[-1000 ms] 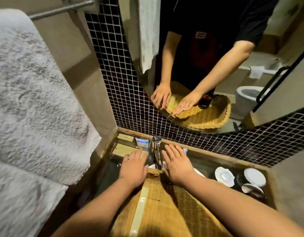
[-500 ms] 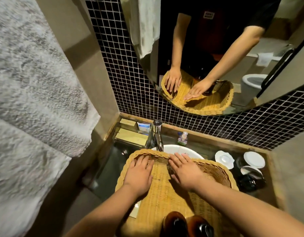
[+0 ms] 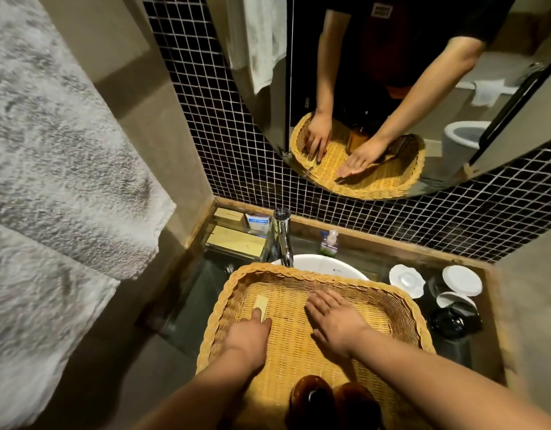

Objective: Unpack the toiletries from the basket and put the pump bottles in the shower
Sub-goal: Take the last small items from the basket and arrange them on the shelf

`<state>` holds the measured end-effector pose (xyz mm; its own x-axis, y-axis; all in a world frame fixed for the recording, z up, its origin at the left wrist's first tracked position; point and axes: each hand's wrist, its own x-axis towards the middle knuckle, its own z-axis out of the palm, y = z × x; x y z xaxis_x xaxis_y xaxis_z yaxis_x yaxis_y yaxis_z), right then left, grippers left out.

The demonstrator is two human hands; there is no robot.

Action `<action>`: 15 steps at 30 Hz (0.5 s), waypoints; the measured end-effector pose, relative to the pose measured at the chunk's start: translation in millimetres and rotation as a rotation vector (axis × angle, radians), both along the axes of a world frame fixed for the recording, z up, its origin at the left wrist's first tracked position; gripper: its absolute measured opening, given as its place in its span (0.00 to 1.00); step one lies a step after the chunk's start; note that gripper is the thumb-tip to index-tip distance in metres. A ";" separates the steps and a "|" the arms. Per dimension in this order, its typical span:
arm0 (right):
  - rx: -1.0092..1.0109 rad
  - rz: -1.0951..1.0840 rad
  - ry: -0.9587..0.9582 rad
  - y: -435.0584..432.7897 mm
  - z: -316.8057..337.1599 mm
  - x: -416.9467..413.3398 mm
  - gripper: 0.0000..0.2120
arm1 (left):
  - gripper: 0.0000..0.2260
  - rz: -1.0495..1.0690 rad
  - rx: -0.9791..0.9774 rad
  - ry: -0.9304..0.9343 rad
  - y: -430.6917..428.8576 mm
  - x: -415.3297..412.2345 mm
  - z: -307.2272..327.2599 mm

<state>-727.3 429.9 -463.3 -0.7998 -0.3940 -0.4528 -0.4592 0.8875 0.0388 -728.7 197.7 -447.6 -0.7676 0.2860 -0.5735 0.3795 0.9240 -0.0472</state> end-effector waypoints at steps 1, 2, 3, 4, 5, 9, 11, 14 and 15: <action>-0.004 -0.008 -0.003 1.7 -1.6 1.2 0.33 | 0.24 0.000 -0.002 -0.026 1.8 0.1 -0.5; -0.015 -0.022 -0.006 3.2 -2.7 2.2 0.32 | 0.23 -0.003 0.001 -0.039 3.7 0.0 -1.4; -0.031 -0.040 -0.012 4.8 -3.5 3.7 0.31 | 0.22 -0.011 0.008 -0.041 6.3 0.1 -2.7; -0.047 -0.056 -0.017 6.2 -4.4 5.5 0.30 | 0.21 -0.024 0.019 -0.037 9.1 0.1 -4.3; -0.059 -0.067 -0.021 7.7 -5.2 7.8 0.30 | 0.20 -0.044 0.034 -0.034 12.5 -0.2 -6.1; -0.080 -0.100 -0.052 16.7 -9.5 18.4 0.30 | 0.17 -0.192 0.097 -0.035 35.4 -2.2 -14.1; -0.085 -0.125 -0.093 21.6 -11.4 22.3 0.30 | 0.15 -0.273 0.103 -0.032 49.6 -4.1 -17.9; -0.134 -0.207 -0.141 27.9 -16.3 29.9 0.31 | 0.14 -0.337 0.151 -0.038 69.7 -10.5 -23.3; -0.154 -0.230 -0.142 29.9 -18.4 33.6 0.31 | 0.14 -0.356 0.183 -0.041 75.3 -13.0 -24.4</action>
